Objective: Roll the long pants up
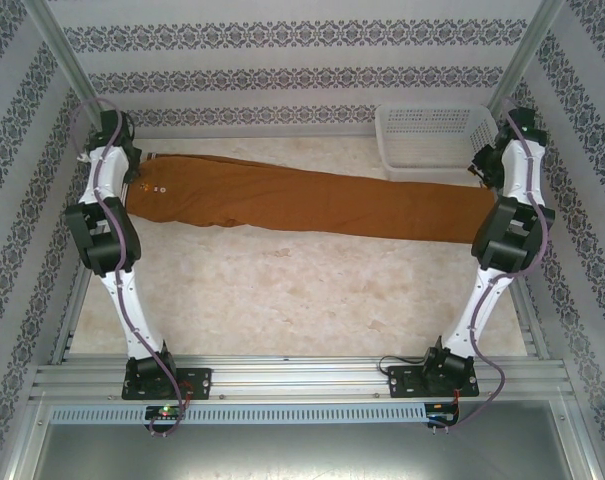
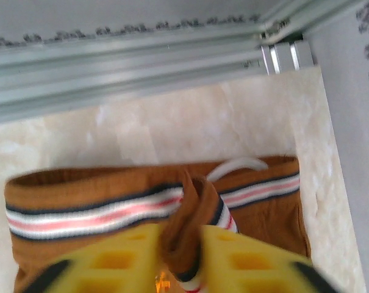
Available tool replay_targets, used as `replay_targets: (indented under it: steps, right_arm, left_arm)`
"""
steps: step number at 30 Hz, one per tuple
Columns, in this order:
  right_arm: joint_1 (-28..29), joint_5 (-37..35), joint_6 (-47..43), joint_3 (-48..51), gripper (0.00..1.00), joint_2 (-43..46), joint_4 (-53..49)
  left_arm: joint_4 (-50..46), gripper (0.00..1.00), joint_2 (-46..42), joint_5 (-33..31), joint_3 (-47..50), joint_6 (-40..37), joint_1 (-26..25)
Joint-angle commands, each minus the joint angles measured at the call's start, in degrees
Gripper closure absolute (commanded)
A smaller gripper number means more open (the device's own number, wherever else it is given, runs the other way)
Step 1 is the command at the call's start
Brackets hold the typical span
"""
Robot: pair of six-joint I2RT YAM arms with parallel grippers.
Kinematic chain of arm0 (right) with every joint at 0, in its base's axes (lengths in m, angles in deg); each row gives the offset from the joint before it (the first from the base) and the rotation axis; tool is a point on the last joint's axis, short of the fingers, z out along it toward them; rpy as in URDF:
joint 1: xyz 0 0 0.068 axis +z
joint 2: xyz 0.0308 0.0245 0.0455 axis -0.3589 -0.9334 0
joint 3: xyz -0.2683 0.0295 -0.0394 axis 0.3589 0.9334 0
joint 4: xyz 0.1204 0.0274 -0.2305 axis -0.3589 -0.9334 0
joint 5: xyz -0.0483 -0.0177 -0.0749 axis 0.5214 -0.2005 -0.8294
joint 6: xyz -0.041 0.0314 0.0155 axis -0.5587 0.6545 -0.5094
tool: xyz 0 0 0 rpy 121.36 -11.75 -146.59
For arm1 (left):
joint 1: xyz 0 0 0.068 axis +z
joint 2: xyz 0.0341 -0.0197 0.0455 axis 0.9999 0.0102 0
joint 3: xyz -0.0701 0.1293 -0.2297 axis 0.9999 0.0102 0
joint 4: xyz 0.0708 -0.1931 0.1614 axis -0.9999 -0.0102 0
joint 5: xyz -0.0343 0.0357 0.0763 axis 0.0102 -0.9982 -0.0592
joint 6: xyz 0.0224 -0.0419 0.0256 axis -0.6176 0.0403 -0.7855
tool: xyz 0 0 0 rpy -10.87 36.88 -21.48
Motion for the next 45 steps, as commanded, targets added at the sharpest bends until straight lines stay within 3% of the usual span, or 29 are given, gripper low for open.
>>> replay_targets:
  steps: [1, 5, 8, 9, 11, 13, 14, 16, 17, 18, 19, 21, 22, 23, 24, 26, 30, 35, 41, 45]
  right_arm:
    - [1.4, 1.5, -0.9, 9.9, 1.00, 8.6, 8.9]
    - [2.6, 4.1, 0.3, 20.9, 1.00, 12.1, 12.1]
    - [3.1, 3.5, -0.1, 27.3, 1.00, 14.7, 13.9]
    - [3.1, 3.4, -0.4, 28.8, 1.00, 15.4, 14.4]
    - [3.2, 2.5, -1.2, 30.4, 1.00, 16.1, 14.4]
    - [3.1, 1.9, -1.8, 31.3, 0.99, 16.4, 14.2]
    - [3.0, 1.9, -1.7, 31.7, 0.83, 16.5, 14.4]
    - [3.1, 2.4, -1.8, 32.5, 0.49, 16.7, 14.5]
    - [3.1, 2.6, -1.7, 32.8, 0.44, 16.8, 14.5]
    - [3.2, 2.8, -1.7, 33.5, 0.40, 17.1, 14.7]
    - [3.2, 3.0, -1.6, 34.3, 0.40, 17.5, 15.2]
    - [3.3, 3.8, -1.7, 35.9, 0.48, 18.2, 15.9]
    - [3.5, 4.3, -1.6, 36.8, 0.69, 18.5, 16.4]
    - [3.5, 4.4, -1.6, 37.7, 0.98, 18.9, 17.0]
    - [3.7, 3.9, -1.7, 38.5, 1.00, 19.1, 17.5]
    - [3.8, 3.1, -2.4, 38.4, 1.00, 18.4, 17.0]
    - [3.9, 1.5, -4.0, 35.8, 1.00, 15.1, 13.5]
    - [3.2, -0.7, -5.7, 34.4, 1.00, 11.9, 11.8]
    - [1.9, -1.8, -6.2, 32.5, 1.00, 6.2, 8.6]
    - [1.6, -2.7, -6.1, 31.5, 1.00, 3.8, 7.0]
  left_arm:
    - [4.0, 1.00, -3.3, 1.4, 5.5, -1.2, -4.3]
    - [1.0, 1.00, -1.7, 2.0, 5.4, 2.4, -6.6]
    - [0.9, 0.98, -5.2, -3.1, 7.7, 2.6, -6.9]
    - [2.2, 0.75, -6.9, -6.4, 8.5, 1.2, -6.9]
    - [6.0, 0.04, -8.3, -10.7, 7.2, -4.0, -6.3]
    - [3.4, 0.00, -5.9, -12.3, -1.6, -8.7, -5.0]
    - [-1.5, 0.00, -3.6, -13.1, -8.5, -10.0, -4.4]
    - [-9.6, 0.00, 0.4, -14.6, -20.3, -12.4, -3.8]
    - [-11.2, 0.00, 1.0, -14.9, -22.7, -13.0, -3.9]
    - [-11.6, 0.06, 0.9, -14.7, -23.0, -13.3, -4.1]
    - [-11.0, 0.43, 0.0, -13.3, -21.7, -13.0, -4.2]
    - [-7.3, 0.95, -1.9, -8.2, -16.2, -12.5, -4.8]
    - [-4.5, 1.00, -2.8, -3.9, -12.5, -12.1, -5.5]
    - [-1.8, 1.00, -3.1, -0.1, -9.5, -11.8, -6.1]
    - [1.0, 1.00, -2.8, 3.4, -6.6, -11.1, -6.8]
    - [3.8, 1.00, -0.1, 6.7, -4.6, -10.2, -8.3]
    - [3.7, 1.00, 10.6, 8.7, -9.9, -8.7, -9.4]
    - [-10.5, 1.00, 22.6, 4.0, -23.4, -3.5, -9.0]
    - [-17.3, 1.00, 21.1, 0.5, -19.6, 1.0, -7.0]
    - [-17.6, 1.00, 15.6, -2.2, -11.1, 0.4, -5.4]
